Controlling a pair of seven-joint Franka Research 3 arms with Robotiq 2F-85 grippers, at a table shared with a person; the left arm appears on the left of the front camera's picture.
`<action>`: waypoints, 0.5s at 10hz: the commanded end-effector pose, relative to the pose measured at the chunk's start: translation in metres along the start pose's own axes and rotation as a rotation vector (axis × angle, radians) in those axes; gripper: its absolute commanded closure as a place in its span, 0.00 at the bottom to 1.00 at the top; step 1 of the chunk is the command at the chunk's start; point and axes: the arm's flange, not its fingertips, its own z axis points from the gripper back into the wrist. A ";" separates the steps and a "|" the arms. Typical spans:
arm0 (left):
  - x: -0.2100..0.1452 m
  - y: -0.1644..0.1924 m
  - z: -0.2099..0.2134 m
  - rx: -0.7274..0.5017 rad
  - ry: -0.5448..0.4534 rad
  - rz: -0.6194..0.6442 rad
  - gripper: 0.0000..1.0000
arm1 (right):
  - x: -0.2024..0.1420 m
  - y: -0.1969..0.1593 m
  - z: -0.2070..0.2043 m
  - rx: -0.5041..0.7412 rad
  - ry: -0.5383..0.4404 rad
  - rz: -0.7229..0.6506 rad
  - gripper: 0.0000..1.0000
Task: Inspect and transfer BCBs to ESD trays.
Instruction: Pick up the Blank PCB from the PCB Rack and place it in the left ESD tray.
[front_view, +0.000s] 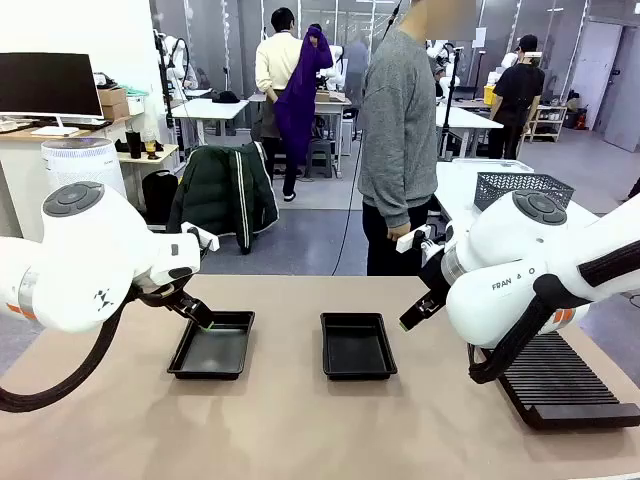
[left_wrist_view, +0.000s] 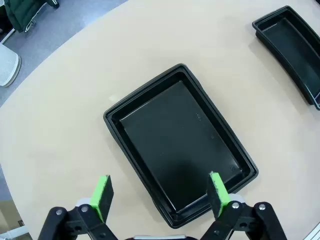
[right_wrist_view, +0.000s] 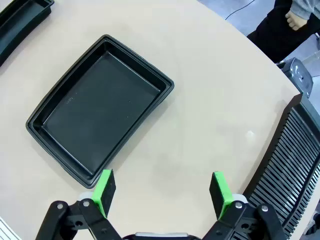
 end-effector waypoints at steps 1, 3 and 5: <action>0.001 0.000 0.002 -0.001 0.001 -0.003 0.00 | 0.000 0.000 0.000 0.000 0.000 0.000 0.00; 0.001 0.000 0.002 -0.001 0.001 -0.003 0.00 | 0.000 0.000 0.000 0.000 0.000 0.000 0.00; 0.001 0.000 0.002 -0.001 0.001 -0.003 0.00 | 0.000 0.000 0.000 0.000 0.000 0.000 0.00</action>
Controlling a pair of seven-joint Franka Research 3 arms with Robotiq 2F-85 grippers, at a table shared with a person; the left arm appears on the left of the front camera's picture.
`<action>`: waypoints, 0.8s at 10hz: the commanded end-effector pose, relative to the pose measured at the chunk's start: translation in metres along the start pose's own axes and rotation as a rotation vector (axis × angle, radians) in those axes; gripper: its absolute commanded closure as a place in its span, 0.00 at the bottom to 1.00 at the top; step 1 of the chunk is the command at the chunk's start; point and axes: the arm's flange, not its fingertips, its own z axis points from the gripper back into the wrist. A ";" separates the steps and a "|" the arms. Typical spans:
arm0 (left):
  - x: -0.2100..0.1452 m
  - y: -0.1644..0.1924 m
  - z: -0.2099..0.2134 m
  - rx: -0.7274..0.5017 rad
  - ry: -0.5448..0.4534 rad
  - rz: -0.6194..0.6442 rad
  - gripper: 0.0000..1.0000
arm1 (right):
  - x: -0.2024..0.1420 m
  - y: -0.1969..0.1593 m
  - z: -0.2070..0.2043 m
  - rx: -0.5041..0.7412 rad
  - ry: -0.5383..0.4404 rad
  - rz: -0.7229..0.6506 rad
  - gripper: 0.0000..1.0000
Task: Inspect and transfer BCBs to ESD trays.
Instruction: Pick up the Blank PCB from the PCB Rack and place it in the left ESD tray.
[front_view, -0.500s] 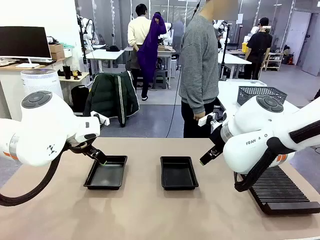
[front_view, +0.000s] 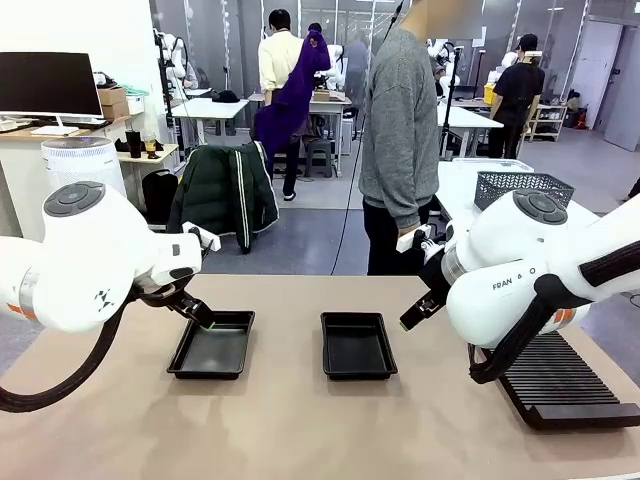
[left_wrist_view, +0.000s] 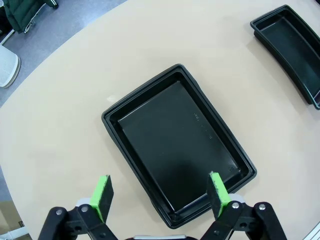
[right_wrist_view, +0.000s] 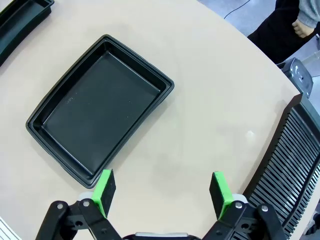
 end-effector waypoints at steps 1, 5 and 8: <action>0.000 0.002 0.002 0.001 0.001 0.002 0.00 | 0.000 0.000 0.000 0.000 0.000 -0.001 0.00; 0.000 0.002 0.002 0.001 0.001 0.002 0.00 | 0.000 0.000 0.000 0.000 0.000 -0.001 0.00; 0.000 0.002 0.002 0.001 0.001 0.002 0.00 | 0.000 0.000 0.000 0.000 0.000 -0.001 0.00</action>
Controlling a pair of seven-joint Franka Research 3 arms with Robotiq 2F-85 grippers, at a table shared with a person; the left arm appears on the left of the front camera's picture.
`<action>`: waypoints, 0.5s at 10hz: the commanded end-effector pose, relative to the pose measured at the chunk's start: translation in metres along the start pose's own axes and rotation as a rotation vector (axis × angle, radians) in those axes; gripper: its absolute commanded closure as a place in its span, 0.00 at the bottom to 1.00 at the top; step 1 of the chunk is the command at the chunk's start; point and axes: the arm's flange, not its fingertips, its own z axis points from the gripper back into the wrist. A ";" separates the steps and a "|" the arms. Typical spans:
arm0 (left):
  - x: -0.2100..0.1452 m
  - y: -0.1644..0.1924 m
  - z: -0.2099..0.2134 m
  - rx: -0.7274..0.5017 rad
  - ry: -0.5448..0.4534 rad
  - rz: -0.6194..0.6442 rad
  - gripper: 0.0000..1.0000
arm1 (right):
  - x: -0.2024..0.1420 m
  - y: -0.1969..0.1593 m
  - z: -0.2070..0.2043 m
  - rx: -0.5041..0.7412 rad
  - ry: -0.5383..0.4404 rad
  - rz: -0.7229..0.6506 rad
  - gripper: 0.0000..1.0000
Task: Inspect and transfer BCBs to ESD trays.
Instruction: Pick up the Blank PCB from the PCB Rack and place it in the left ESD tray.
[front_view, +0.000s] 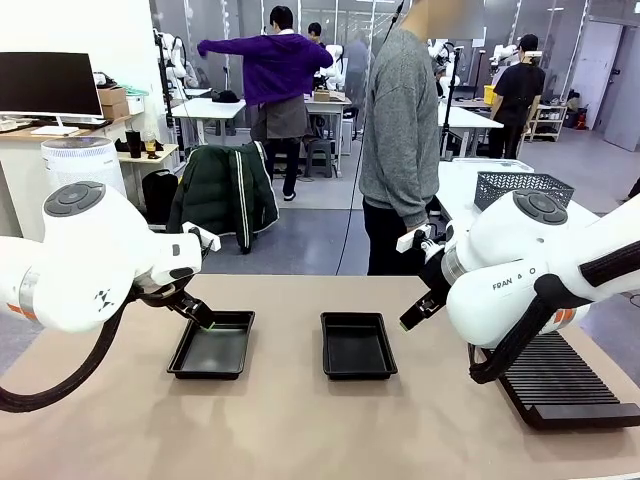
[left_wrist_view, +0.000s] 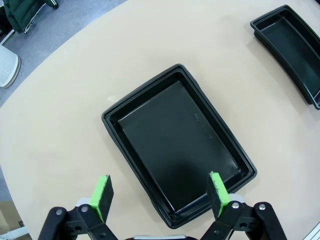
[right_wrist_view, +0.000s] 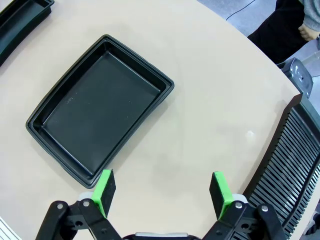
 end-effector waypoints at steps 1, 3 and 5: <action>0.000 0.002 0.002 0.000 0.001 0.002 0.00 | 0.000 0.000 0.000 0.000 0.000 -0.001 0.00; -0.004 0.007 0.018 -0.069 -0.022 0.046 0.00 | -0.005 -0.007 0.017 0.074 -0.017 -0.040 0.00; -0.009 0.021 0.055 -0.202 -0.123 0.127 0.00 | -0.012 -0.024 0.055 0.131 -0.049 -0.100 0.00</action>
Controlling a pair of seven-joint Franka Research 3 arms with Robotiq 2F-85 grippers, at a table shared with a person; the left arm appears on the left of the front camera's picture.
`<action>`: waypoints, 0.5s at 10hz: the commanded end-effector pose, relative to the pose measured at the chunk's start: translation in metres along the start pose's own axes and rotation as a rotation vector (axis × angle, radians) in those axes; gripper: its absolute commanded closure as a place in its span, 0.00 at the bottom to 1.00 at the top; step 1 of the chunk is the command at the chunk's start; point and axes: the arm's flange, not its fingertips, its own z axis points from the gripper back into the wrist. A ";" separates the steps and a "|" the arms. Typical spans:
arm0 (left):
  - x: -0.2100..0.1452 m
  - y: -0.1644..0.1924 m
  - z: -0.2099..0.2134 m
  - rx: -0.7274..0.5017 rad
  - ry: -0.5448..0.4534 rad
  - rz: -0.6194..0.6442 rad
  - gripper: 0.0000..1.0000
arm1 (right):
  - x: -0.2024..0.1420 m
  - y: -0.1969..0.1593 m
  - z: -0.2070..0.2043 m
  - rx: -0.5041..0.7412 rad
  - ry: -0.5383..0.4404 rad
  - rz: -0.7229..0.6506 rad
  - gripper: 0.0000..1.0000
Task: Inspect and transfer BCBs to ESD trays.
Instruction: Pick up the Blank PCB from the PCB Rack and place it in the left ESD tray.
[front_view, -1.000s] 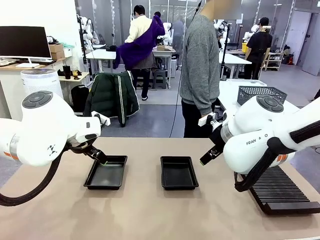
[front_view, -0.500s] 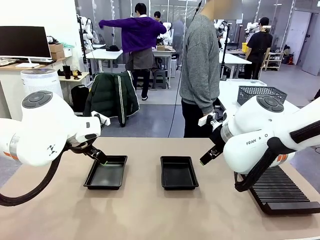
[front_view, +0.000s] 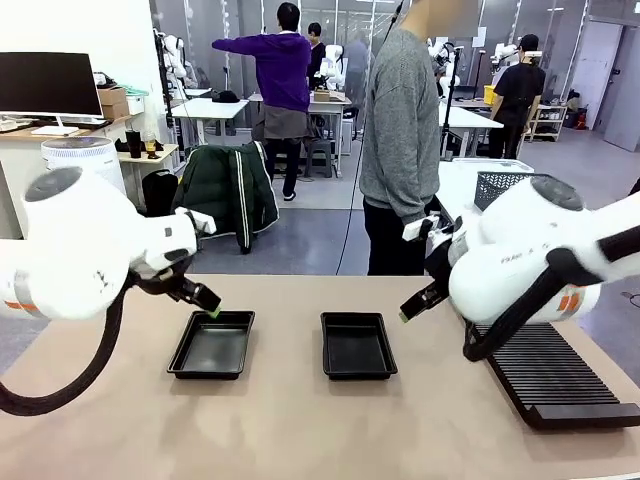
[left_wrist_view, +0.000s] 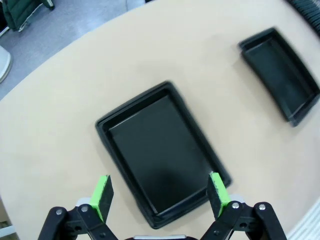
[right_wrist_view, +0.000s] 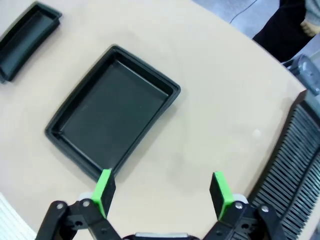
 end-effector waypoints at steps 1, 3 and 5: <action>-0.020 0.024 0.041 -0.168 -0.055 0.074 0.00 | -0.017 -0.020 0.049 0.095 -0.035 -0.031 0.00; -0.023 0.037 0.071 -0.265 -0.109 0.138 0.00 | -0.021 -0.030 0.081 0.160 -0.070 -0.057 0.00; -0.022 0.060 0.100 -0.425 -0.182 0.205 0.00 | -0.028 -0.053 0.110 0.236 -0.119 -0.118 0.00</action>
